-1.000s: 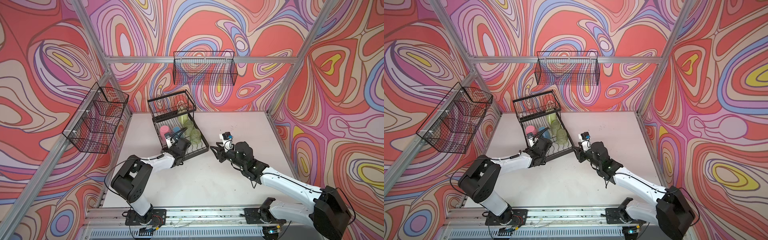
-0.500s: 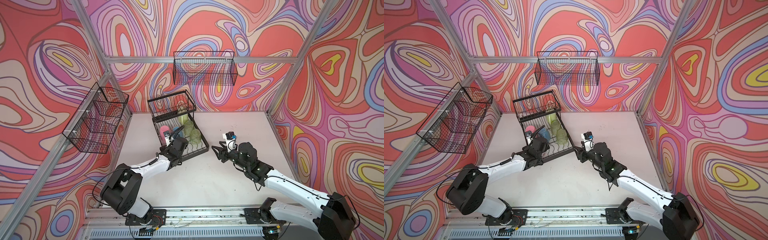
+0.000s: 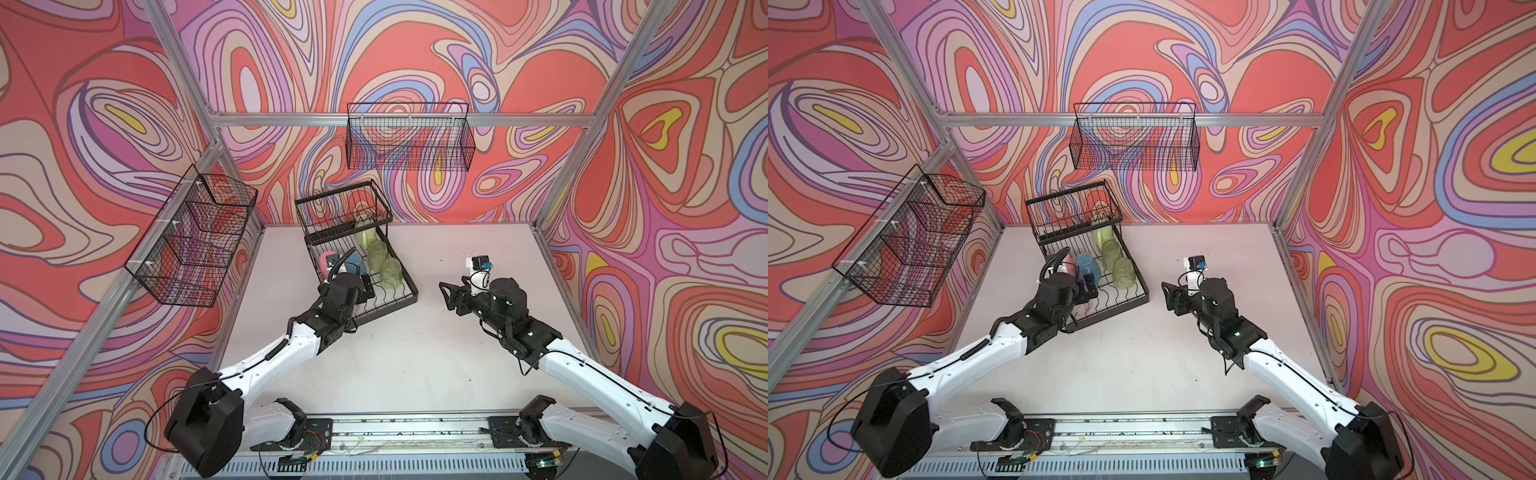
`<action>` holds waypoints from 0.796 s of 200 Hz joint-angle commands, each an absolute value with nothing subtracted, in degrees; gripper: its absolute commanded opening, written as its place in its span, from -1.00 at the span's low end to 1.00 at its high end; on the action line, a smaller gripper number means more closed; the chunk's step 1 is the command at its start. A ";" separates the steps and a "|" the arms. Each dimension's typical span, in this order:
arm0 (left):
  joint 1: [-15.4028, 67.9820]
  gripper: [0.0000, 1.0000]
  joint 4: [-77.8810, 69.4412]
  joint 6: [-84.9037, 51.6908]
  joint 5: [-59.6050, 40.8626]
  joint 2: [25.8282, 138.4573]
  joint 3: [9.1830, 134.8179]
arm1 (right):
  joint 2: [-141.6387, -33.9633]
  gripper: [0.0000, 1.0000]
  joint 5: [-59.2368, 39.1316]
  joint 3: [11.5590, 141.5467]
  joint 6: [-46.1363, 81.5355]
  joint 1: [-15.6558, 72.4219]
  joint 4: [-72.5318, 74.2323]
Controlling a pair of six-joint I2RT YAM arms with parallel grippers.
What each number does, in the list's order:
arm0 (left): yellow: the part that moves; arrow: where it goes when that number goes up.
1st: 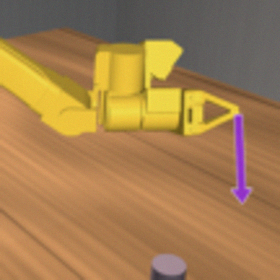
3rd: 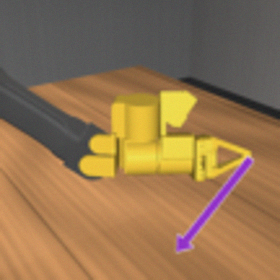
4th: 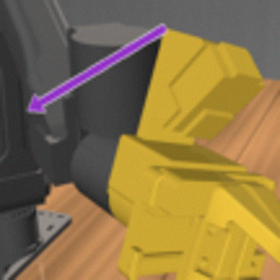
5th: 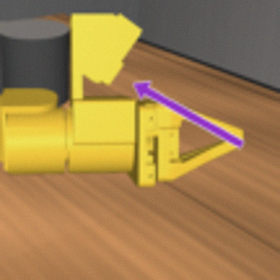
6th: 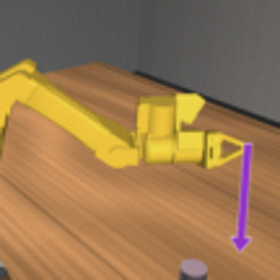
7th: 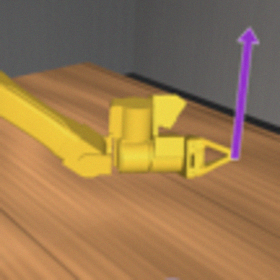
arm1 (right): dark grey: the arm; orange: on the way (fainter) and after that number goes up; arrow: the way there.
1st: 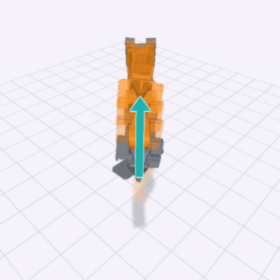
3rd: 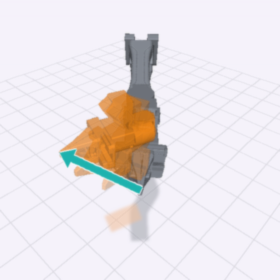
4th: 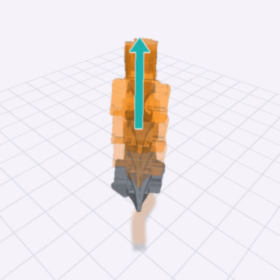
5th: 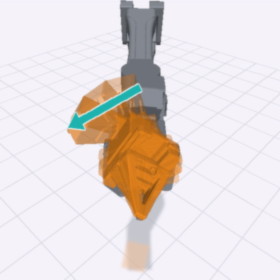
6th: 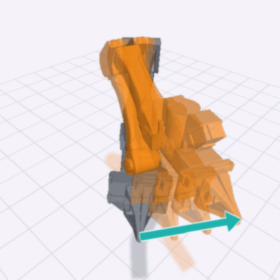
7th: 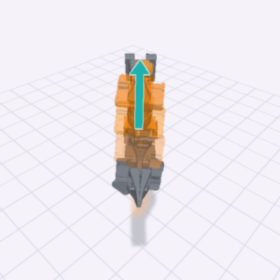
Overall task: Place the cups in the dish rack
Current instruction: 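Open the left gripper and draw both arms back from the rack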
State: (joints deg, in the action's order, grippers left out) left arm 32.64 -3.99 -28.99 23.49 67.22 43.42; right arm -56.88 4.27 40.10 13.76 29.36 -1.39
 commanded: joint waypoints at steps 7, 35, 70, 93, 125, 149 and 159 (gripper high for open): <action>32.83 1.00 0.43 -21.24 21.88 62.57 45.36 | -54.20 0.67 9.86 41.39 11.89 25.23 -5.79; 31.17 1.00 8.36 -20.91 26.60 59.42 47.63 | -52.06 0.70 10.91 37.41 12.30 17.46 -2.87; 22.41 1.00 14.64 -29.92 29.61 55.15 44.82 | -57.60 0.74 13.84 32.39 17.05 9.48 8.74; 10.99 1.00 14.63 -37.33 23.01 51.75 40.00 | -63.32 0.75 16.64 31.47 18.24 7.47 14.44; 2.22 1.00 13.05 -36.95 19.99 51.94 35.32 | -68.02 0.79 19.97 28.67 13.81 6.37 21.06; 1.54 1.00 7.66 -35.41 22.49 55.82 32.63 | -70.50 0.80 19.94 26.68 9.85 5.60 24.63; 1.49 1.00 5.54 -34.38 23.10 58.31 32.43 | -71.73 0.80 18.92 25.65 9.56 4.58 26.60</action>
